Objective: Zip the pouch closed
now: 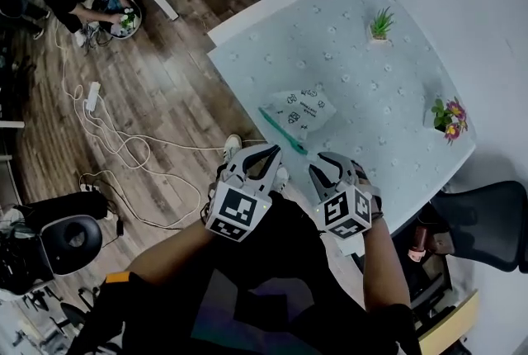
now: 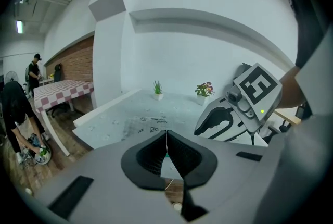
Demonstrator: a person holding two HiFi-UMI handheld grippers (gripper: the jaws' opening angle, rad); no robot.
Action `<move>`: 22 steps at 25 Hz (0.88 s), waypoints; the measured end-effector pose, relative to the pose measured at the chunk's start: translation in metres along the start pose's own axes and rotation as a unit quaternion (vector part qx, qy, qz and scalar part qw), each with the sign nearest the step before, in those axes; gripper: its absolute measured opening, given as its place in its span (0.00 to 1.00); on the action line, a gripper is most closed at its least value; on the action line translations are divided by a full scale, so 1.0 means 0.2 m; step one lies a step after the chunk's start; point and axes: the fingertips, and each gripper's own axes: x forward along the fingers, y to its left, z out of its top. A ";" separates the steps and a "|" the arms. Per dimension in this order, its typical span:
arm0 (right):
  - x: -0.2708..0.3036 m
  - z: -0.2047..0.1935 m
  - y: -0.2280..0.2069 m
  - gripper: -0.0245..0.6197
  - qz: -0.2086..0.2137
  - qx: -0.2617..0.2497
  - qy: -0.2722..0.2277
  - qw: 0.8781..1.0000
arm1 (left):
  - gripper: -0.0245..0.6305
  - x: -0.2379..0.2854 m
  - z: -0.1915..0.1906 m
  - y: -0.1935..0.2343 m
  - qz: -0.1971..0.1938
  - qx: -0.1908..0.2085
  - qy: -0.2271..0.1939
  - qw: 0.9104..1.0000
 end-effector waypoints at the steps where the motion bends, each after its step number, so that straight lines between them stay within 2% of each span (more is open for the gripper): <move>1: 0.02 -0.01 0.01 0.25 0.003 -0.007 0.003 1.000 | 0.05 0.00 -0.03 -0.01 0.002 -0.004 0.004 1.000; 9: 0.10 -0.07 0.04 0.25 0.016 -0.070 0.035 0.997 | 0.05 0.00 -0.15 -0.02 0.011 -0.017 0.023 1.000; 15: 0.16 -0.08 0.04 0.24 0.020 -0.084 0.048 0.995 | 0.05 -0.01 -0.17 -0.01 0.010 -0.009 0.031 0.999; 20: 0.17 -0.10 0.03 0.09 0.017 -0.083 0.062 0.995 | 0.05 -0.03 -0.17 -0.01 0.009 -0.008 0.027 1.000; 22: 0.17 -0.09 0.04 0.08 0.027 -0.064 0.065 0.995 | 0.05 -0.05 -0.16 0.01 0.012 -0.007 0.025 1.000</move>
